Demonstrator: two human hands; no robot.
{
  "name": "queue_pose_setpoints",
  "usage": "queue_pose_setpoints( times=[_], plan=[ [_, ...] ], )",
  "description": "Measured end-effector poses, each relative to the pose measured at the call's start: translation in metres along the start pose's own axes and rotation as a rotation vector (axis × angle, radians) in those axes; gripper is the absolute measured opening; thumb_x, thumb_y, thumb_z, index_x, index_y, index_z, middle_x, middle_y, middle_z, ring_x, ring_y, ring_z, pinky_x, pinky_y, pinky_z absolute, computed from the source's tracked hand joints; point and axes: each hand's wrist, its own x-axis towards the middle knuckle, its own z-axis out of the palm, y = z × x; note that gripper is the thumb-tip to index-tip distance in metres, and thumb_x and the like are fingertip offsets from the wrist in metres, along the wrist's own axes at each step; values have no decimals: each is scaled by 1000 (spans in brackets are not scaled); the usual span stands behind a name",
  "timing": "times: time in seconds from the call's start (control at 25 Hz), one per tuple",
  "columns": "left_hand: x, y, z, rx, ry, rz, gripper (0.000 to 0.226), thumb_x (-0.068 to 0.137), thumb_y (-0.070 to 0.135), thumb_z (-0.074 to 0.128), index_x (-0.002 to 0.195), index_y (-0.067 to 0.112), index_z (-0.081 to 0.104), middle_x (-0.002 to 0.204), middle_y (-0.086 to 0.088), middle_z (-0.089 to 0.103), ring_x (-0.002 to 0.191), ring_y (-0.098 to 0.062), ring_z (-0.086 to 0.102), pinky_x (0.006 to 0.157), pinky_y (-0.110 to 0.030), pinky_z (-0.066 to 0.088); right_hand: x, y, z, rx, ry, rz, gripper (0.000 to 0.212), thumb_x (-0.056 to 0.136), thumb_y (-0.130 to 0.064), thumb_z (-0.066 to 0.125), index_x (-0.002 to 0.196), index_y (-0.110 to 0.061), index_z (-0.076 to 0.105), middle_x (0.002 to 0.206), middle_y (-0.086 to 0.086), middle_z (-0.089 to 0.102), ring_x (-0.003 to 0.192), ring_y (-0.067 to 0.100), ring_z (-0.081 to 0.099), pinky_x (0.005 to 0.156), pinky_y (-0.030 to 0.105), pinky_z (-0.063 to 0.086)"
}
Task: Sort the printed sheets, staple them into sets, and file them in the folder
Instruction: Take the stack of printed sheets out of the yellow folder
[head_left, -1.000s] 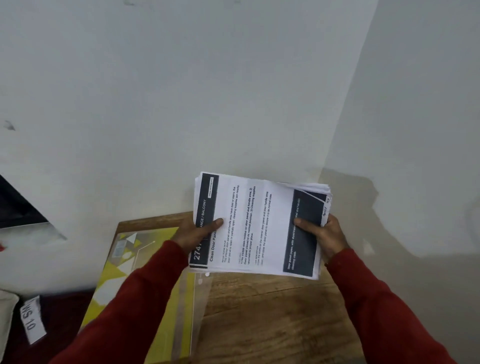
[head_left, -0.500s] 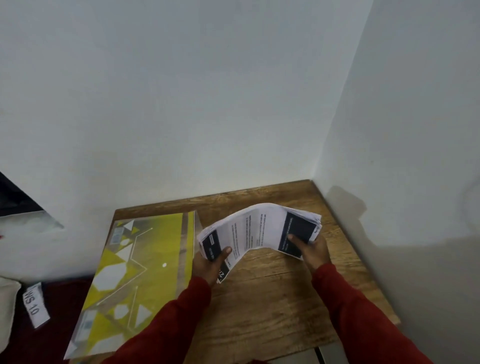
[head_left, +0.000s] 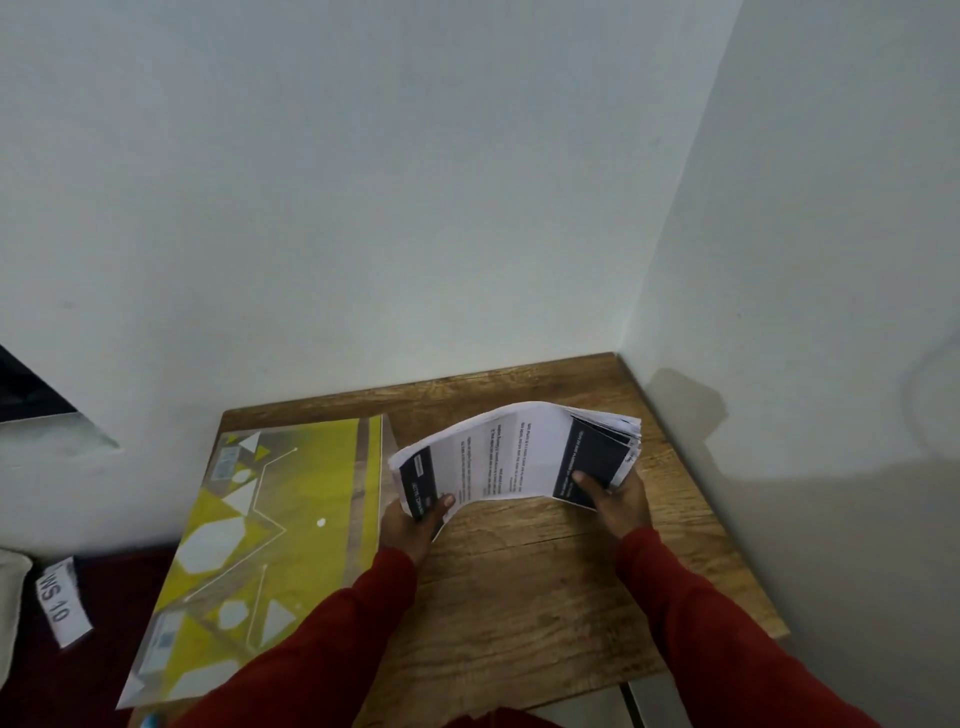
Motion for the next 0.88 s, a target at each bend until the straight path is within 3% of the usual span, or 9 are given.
queue_pose_setpoints(
  times=[0.16, 0.28, 0.36, 0.44, 0.52, 0.6, 0.72, 0.76, 0.88],
  plan=[
    [10, 12, -5, 74, -30, 9, 23, 81, 15, 76, 99, 23, 64, 105, -9, 71, 92, -21, 67, 83, -40, 56, 4, -4, -2, -21, -23, 14, 48, 79, -3, 75, 120, -17, 55, 107, 0, 65, 104, 24, 63, 89, 40, 53],
    [26, 38, -20, 248, -248, 11, 25, 82, 12, 75, 103, 19, 64, 104, -8, 71, 93, -22, 68, 87, -43, 55, 13, -13, -13, -23, -88, 54, 63, 77, -1, 76, 131, -15, 47, 115, 6, 64, 100, 19, 64, 70, 25, 54],
    [38, 67, -34, 293, -406, -96, 25, 79, 5, 76, 100, 14, 65, 97, -6, 71, 88, -21, 68, 85, -39, 56, 23, -20, -21, -180, -88, 52, 93, 72, -15, 84, 146, -24, 29, 135, 10, 52, 116, 24, 56, 83, 34, 54],
    [50, 91, -49, 388, -564, -172, 33, 76, 6, 79, 106, 10, 65, 99, -5, 72, 90, -21, 69, 85, -35, 56, 30, -31, -22, -450, -98, -95, 117, 63, -39, 89, 152, -31, 14, 153, 4, 32, 136, 23, 37, 106, 46, 41],
    [55, 109, -57, 573, -692, -174, 43, 71, 17, 84, 110, 11, 65, 102, -3, 73, 95, -21, 70, 88, -33, 56, 32, -57, -14, -526, -244, -212, 124, 61, -44, 89, 153, -32, 8, 151, -8, 32, 136, 12, 34, 112, 38, 33],
    [50, 123, -54, 650, -808, -175, 37, 74, 18, 82, 105, 14, 64, 97, 1, 74, 90, -15, 71, 82, -29, 57, 30, -83, -2, -415, -503, -118, 114, 65, -30, 90, 151, -36, 15, 138, -10, 48, 123, 5, 50, 105, 31, 40],
    [37, 143, -44, 654, -899, -155, 26, 81, 9, 76, 102, 15, 62, 88, 5, 74, 80, -11, 71, 72, -25, 58, 29, -89, 6, -364, -878, 30, 62, 71, -20, 84, 127, -21, 57, 115, 4, 71, 102, 19, 69, 96, 48, 52],
    [36, 147, -44, 659, -904, -126, 25, 81, 9, 76, 101, 16, 62, 87, 5, 74, 80, -13, 71, 72, -26, 58, 27, -85, 7, -346, -910, 69, 54, 69, -26, 85, 117, -16, 64, 110, 7, 73, 98, 23, 70, 95, 51, 52],
    [41, 151, -57, 492, -743, -69, 35, 78, 33, 80, 107, 20, 63, 82, 2, 74, 73, -16, 70, 60, -30, 57, 24, -74, 6, -129, -813, 146, 72, 53, -39, 93, 111, -4, 68, 109, 18, 71, 97, 35, 69, 93, 55, 51]
  ],
)
